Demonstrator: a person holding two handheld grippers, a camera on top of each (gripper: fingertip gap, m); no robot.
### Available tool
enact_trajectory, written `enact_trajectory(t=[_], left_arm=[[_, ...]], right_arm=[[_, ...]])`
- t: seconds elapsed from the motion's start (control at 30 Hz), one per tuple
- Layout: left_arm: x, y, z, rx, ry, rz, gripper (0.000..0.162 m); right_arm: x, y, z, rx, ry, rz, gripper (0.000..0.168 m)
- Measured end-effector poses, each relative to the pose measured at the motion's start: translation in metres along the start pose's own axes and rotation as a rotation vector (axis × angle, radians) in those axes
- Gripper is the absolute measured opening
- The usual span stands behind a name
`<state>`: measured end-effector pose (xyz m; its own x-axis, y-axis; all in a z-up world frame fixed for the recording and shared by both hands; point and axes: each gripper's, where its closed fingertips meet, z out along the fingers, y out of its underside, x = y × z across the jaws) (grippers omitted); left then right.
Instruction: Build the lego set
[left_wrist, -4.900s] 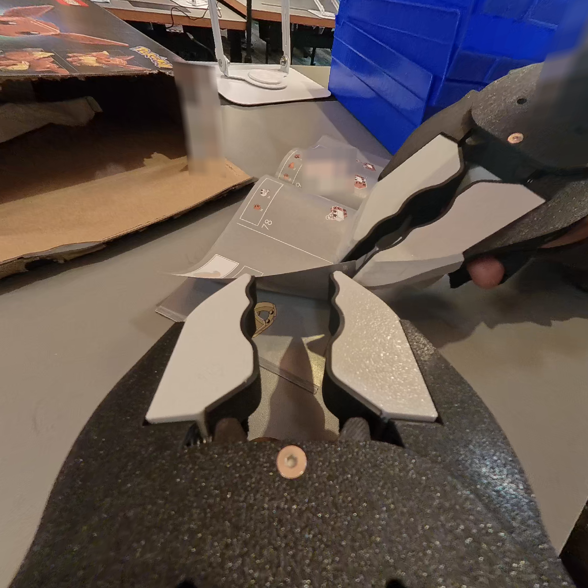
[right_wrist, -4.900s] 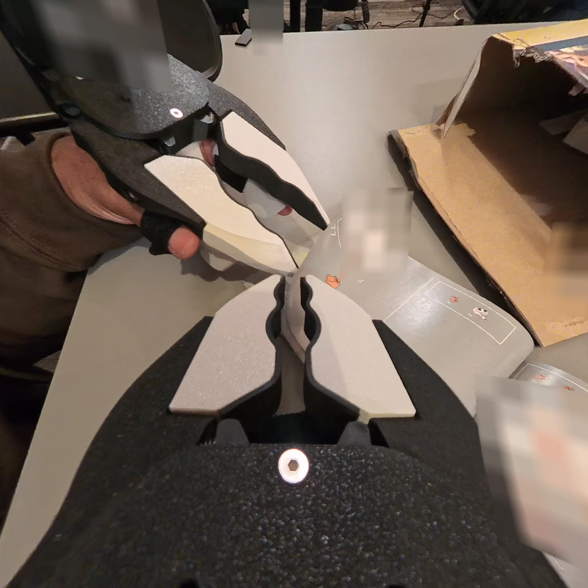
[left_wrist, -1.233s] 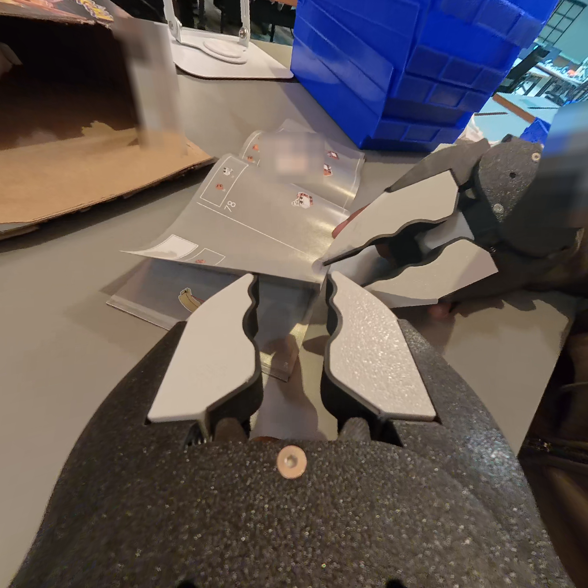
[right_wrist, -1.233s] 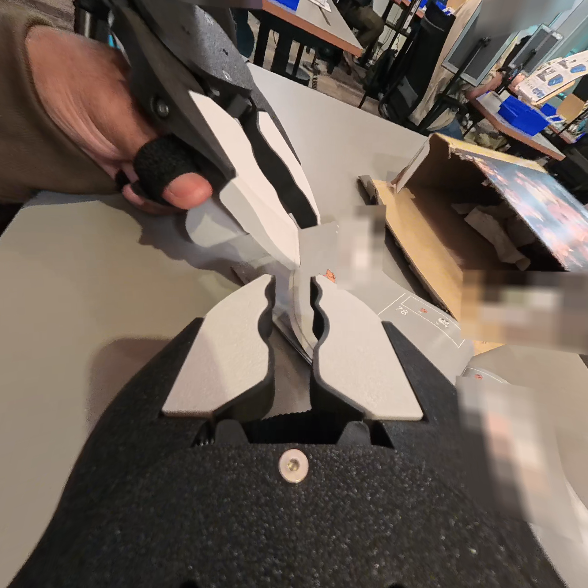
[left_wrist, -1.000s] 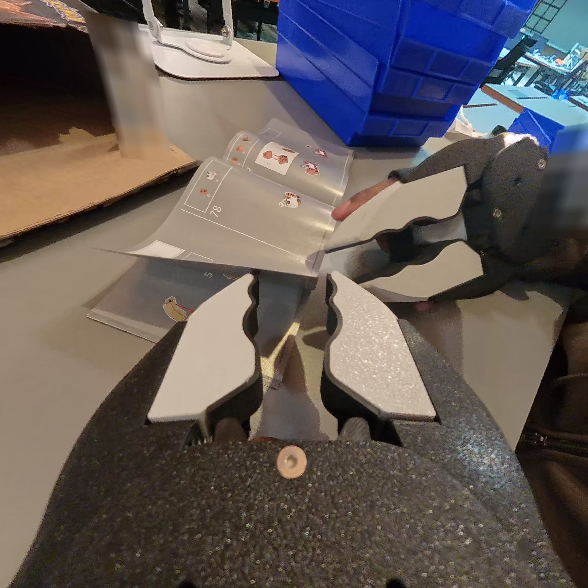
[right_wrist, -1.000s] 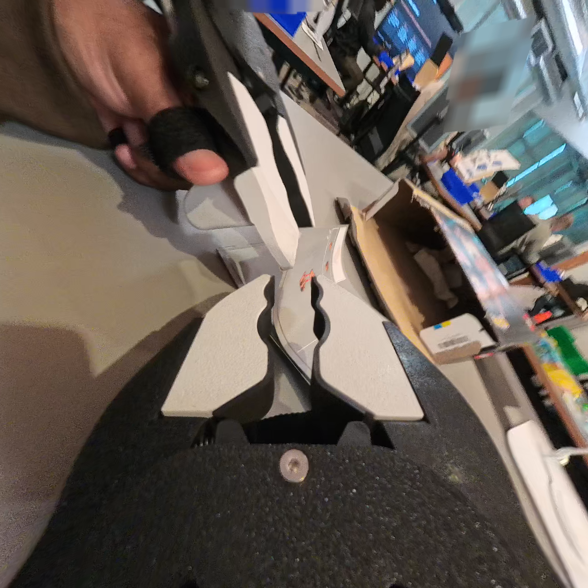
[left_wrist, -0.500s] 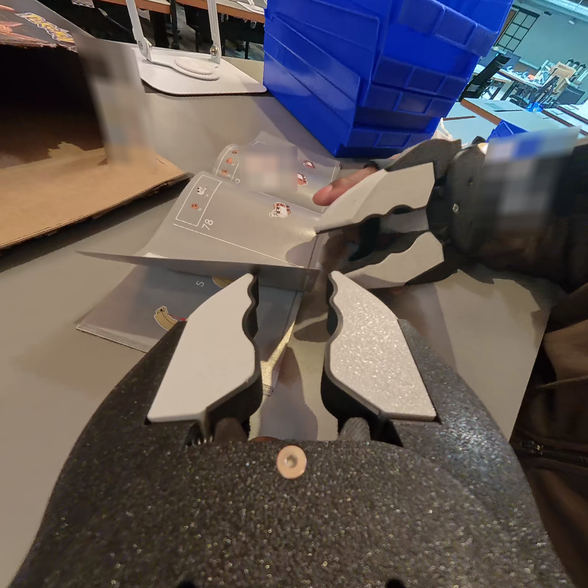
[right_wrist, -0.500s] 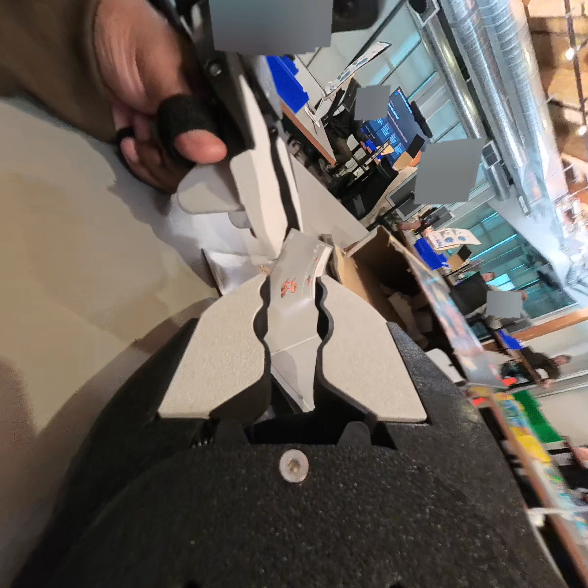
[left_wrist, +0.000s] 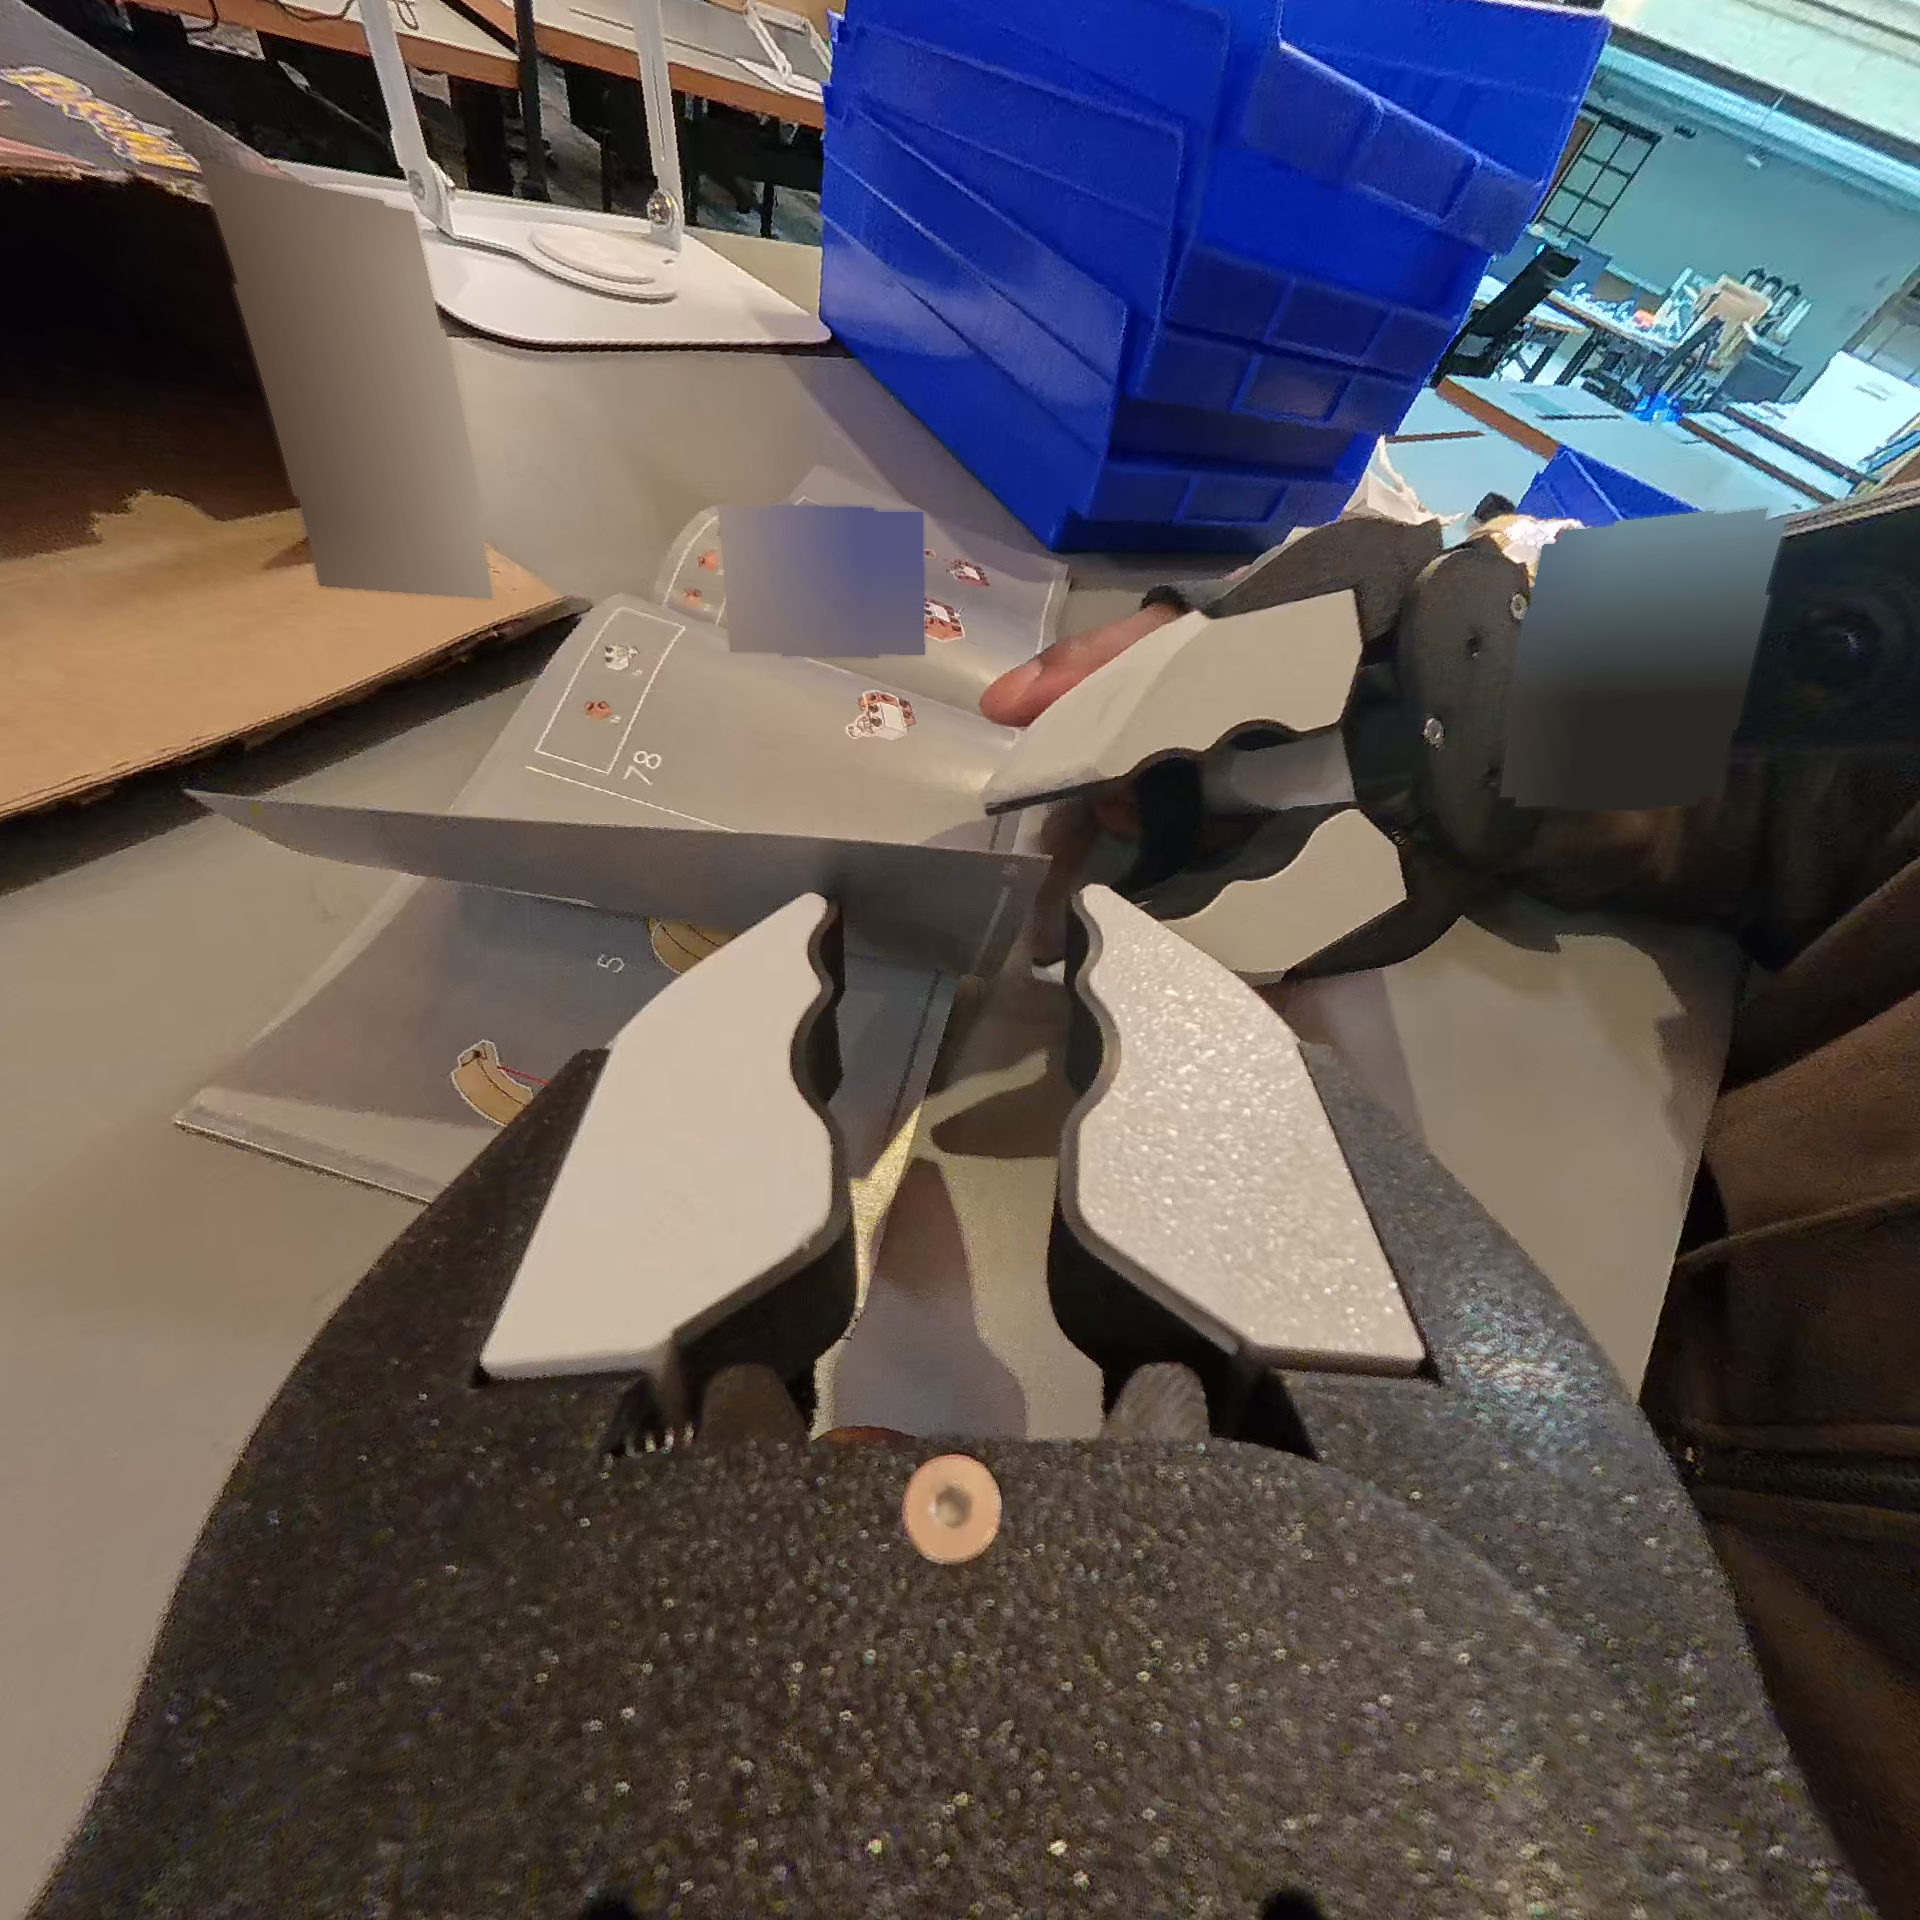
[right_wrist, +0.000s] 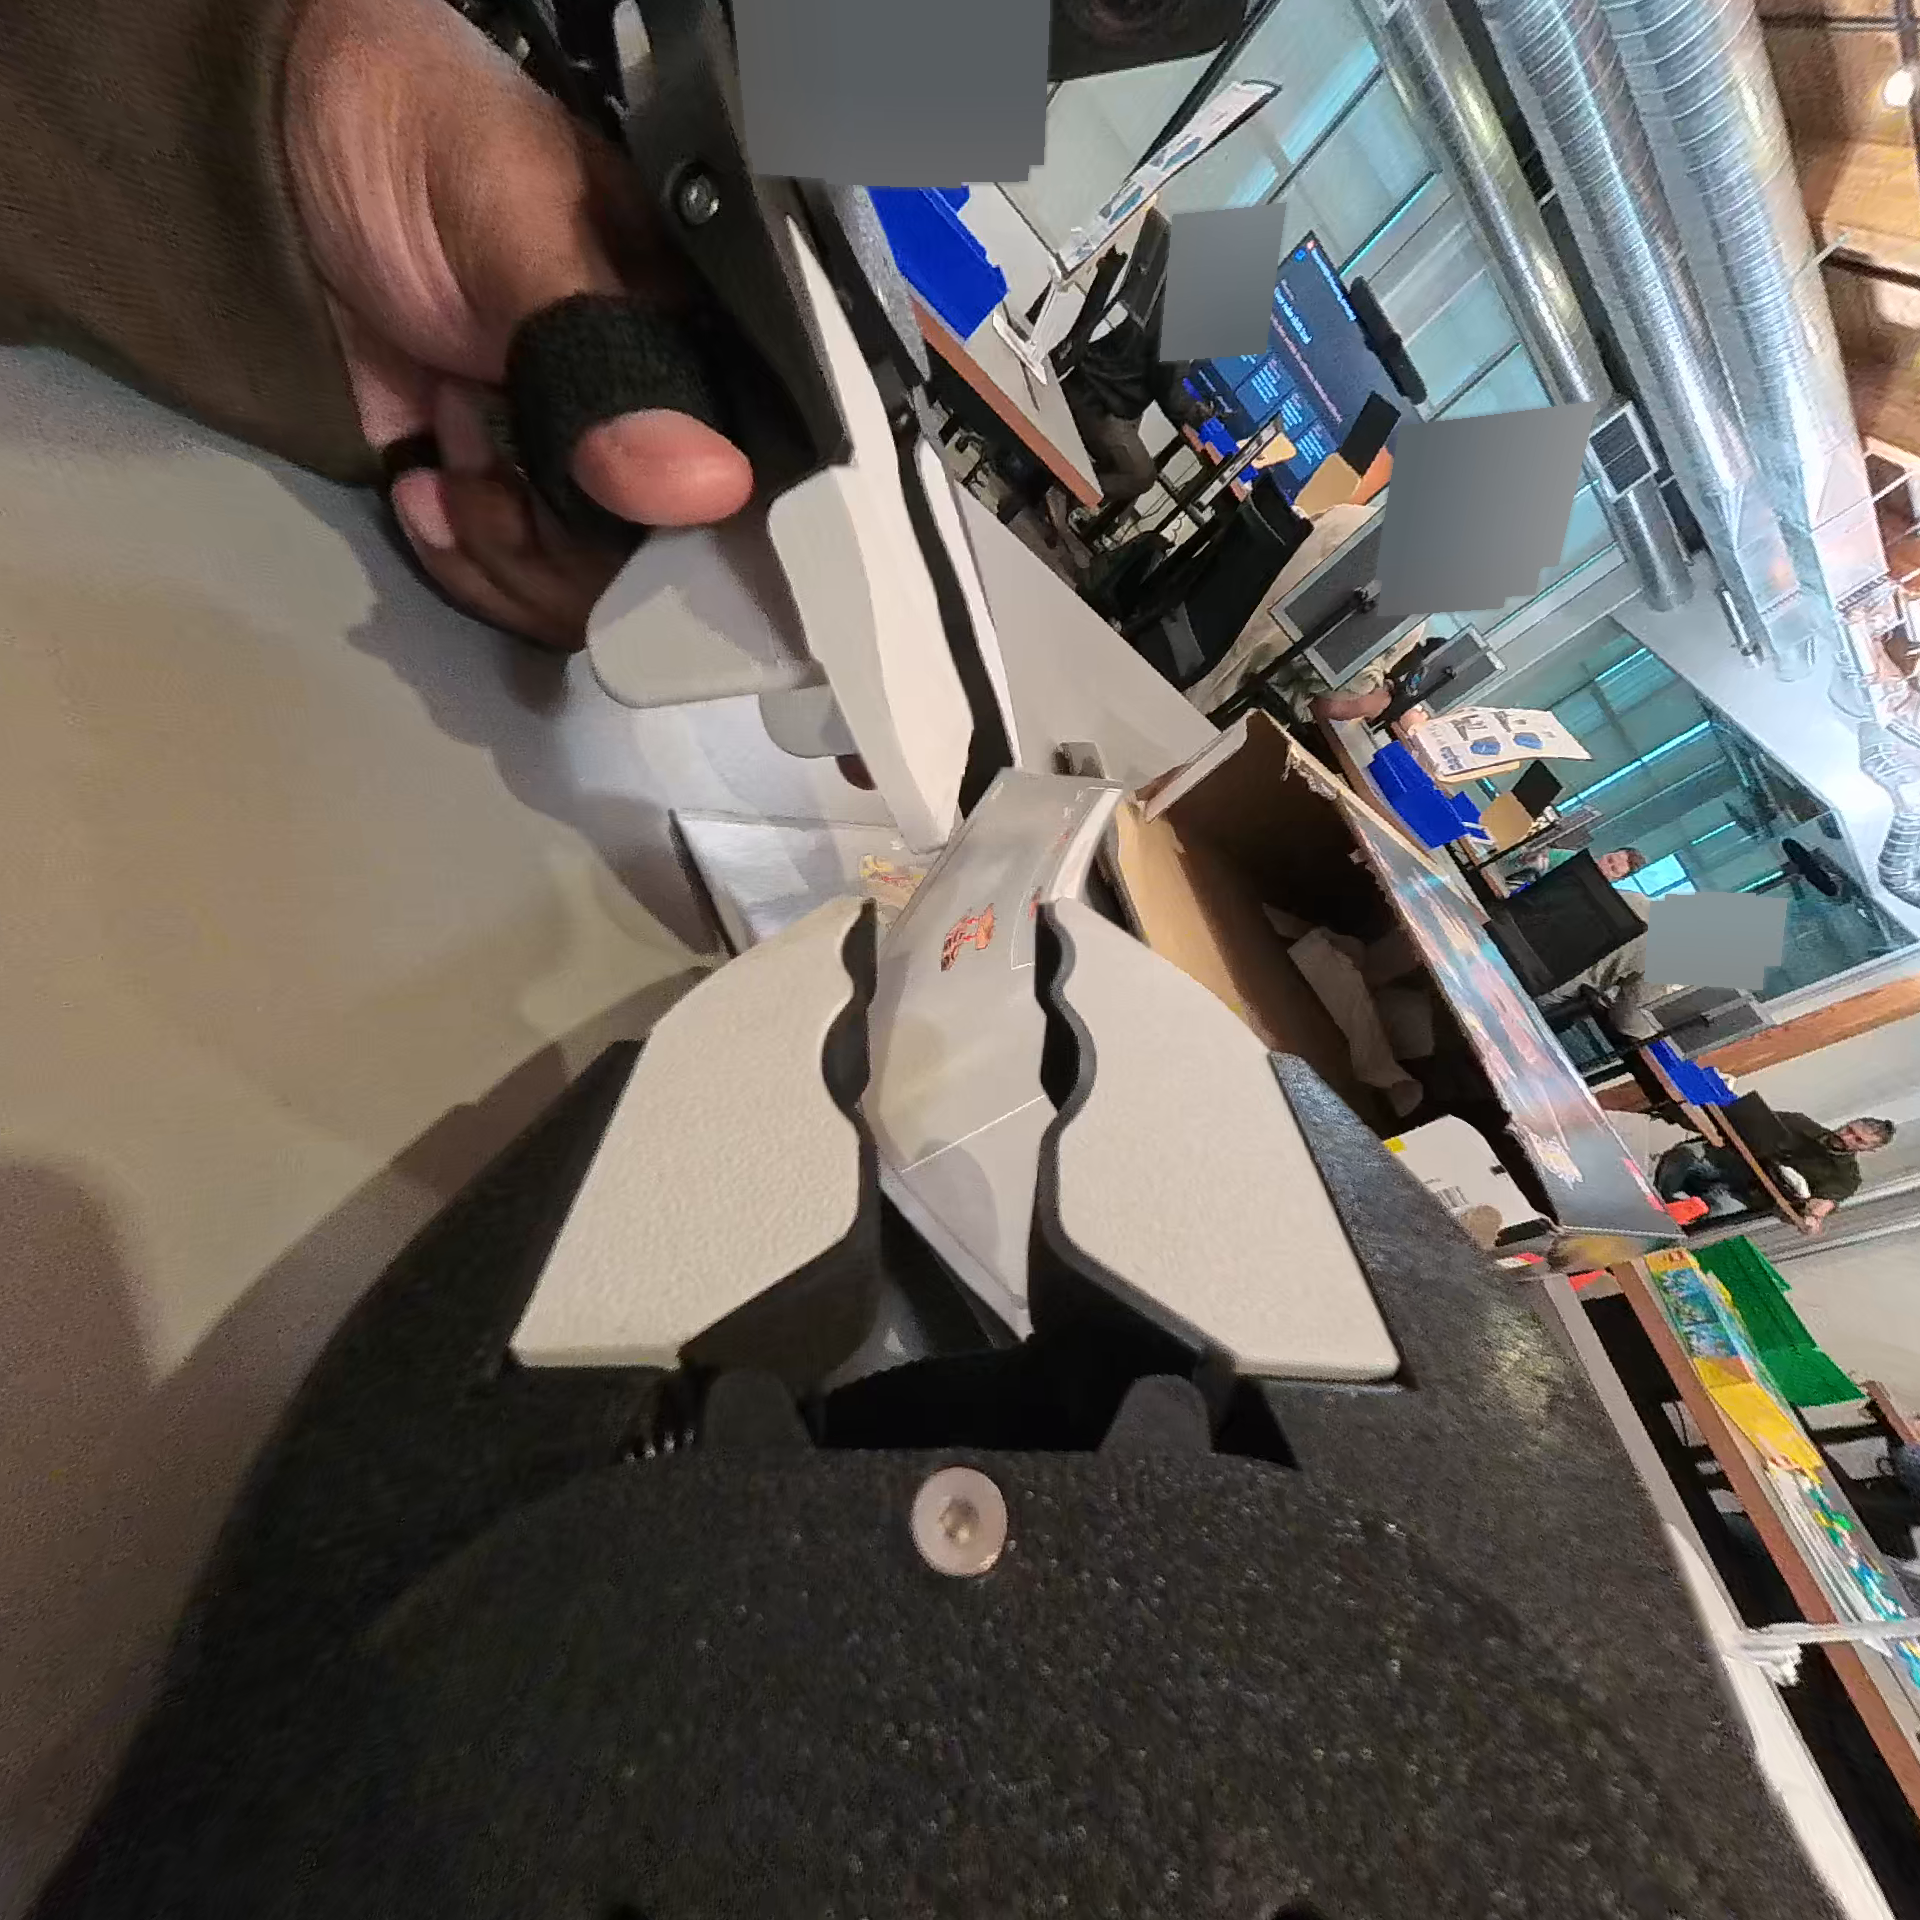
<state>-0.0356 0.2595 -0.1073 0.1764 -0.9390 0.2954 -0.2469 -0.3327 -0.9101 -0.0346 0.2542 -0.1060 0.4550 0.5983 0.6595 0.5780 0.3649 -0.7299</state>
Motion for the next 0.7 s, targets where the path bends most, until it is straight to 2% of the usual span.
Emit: enact_trajectory(t=[0.03,0.23,0.43,0.7], left_arm=[[0.000,-0.001,-0.001,0.004,0.001,-0.005,0.041],[0.000,-0.002,-0.001,0.013,0.008,-0.010,0.041],[0.001,-0.001,-0.001,0.009,0.013,-0.002,0.041],[0.002,0.000,0.000,-0.002,0.010,0.010,0.042]], right_arm=[[0.001,-0.001,-0.001,0.010,0.006,-0.009,0.029],[-0.006,-0.012,-0.004,0.059,0.034,-0.177,0.032],[-0.009,-0.019,-0.001,0.072,0.094,-0.396,0.043],[-0.009,-0.018,0.008,0.096,0.080,-0.463,0.050]])
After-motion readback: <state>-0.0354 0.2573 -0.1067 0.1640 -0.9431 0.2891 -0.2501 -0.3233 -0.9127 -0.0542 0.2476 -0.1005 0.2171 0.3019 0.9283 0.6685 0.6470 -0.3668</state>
